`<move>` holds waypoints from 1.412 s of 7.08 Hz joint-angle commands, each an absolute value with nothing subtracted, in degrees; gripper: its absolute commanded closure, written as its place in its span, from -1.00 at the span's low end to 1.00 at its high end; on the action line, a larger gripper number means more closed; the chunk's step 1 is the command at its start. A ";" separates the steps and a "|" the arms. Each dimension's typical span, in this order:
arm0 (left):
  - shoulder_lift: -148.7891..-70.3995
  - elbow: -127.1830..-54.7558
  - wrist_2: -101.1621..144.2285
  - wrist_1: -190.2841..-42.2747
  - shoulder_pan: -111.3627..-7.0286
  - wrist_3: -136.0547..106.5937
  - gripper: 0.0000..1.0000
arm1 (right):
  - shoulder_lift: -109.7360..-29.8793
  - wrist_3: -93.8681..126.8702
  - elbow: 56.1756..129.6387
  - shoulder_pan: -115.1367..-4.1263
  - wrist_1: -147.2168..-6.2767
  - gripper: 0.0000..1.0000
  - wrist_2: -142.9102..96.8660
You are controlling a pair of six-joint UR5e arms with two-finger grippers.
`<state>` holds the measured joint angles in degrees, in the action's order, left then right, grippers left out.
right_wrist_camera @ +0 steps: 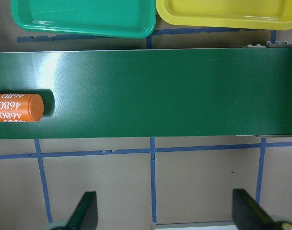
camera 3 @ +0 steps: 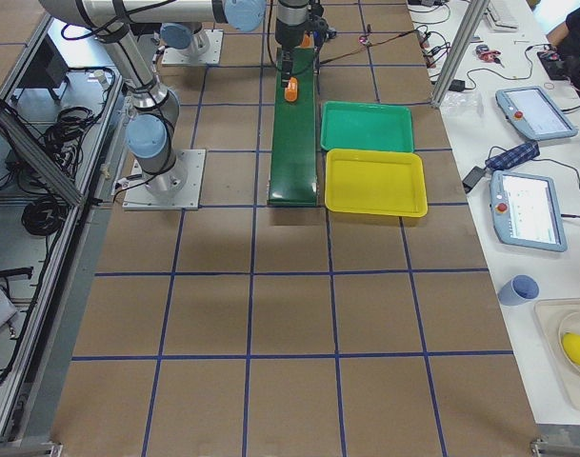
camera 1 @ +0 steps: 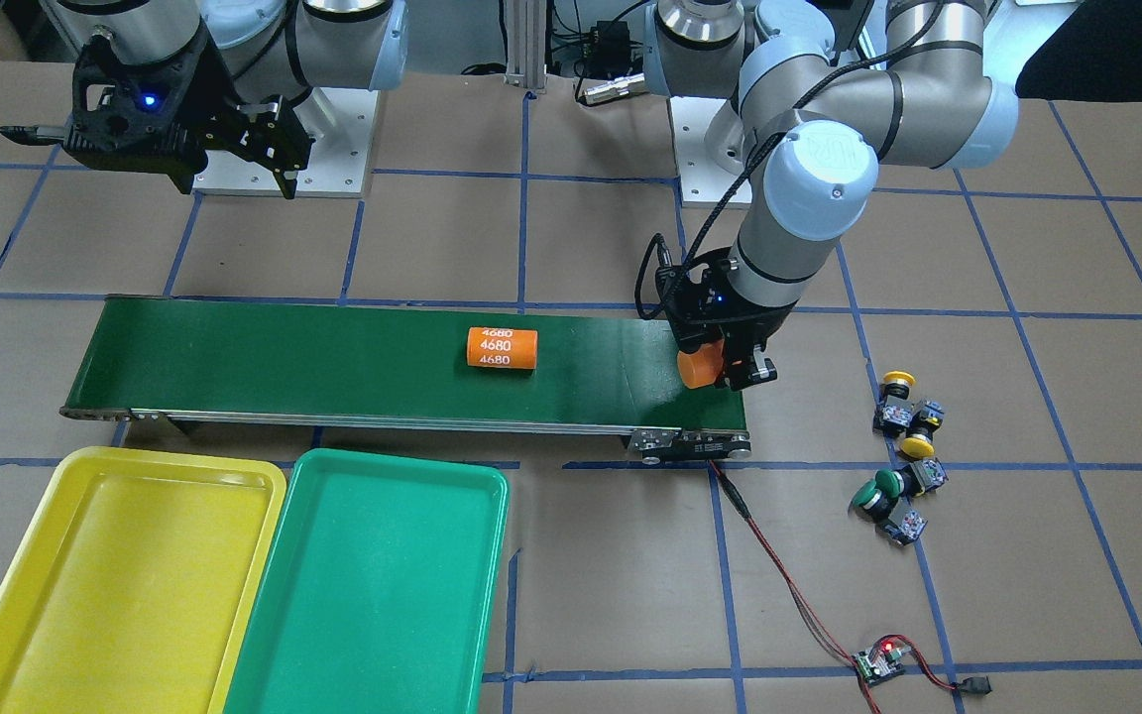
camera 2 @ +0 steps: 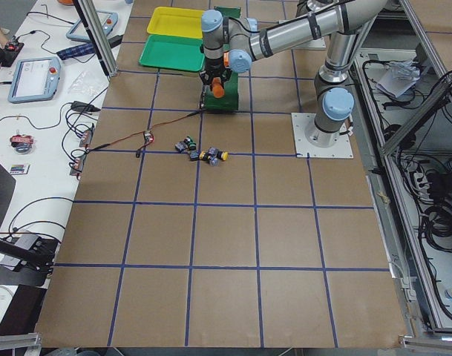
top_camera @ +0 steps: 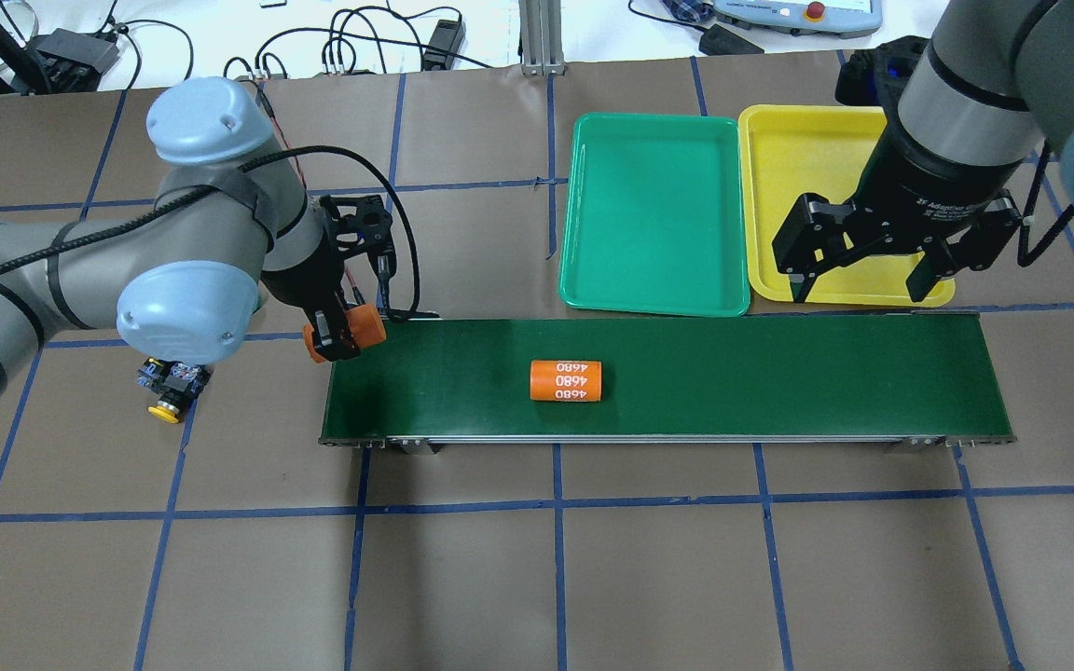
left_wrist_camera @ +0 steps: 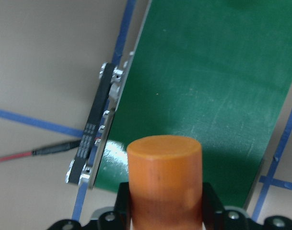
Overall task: Sort buttons by color to trays
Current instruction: 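Place the plain orange cylinder on the conveyor with the left gripper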
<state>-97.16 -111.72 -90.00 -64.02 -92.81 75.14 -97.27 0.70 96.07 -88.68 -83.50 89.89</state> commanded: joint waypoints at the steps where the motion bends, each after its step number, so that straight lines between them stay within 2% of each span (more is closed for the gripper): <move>1: -96.60 -114.07 -89.83 -63.28 -94.04 80.75 1.00 | -97.21 0.70 96.06 -88.68 -83.50 -1.00 90.00; 3: -96.60 -115.31 -90.00 -61.88 -95.00 80.51 1.00 | -97.21 0.70 96.06 -88.68 -83.50 -1.00 90.00; 4: -96.85 -116.01 -90.09 -60.48 -96.58 80.33 0.72 | -97.21 0.70 96.06 -88.68 -83.50 -1.00 90.00; 5: -96.68 -116.97 -90.09 -59.69 -97.64 80.16 0.29 | -97.21 0.70 96.06 -88.68 -83.50 -1.00 90.00; 6: -97.11 -118.03 -90.00 -58.20 -97.65 80.16 -0.92 | -97.29 0.70 96.06 -88.68 -83.50 -1.00 90.00; 8: -95.64 -117.34 -90.26 -52.74 -97.65 74.22 -1.00 | -97.29 0.88 95.98 -88.59 -83.50 -1.00 90.09; 10: -95.53 -109.13 -89.91 -60.58 -94.94 73.30 -1.00 | -97.29 1.32 95.98 -88.59 -84.02 -1.00 89.91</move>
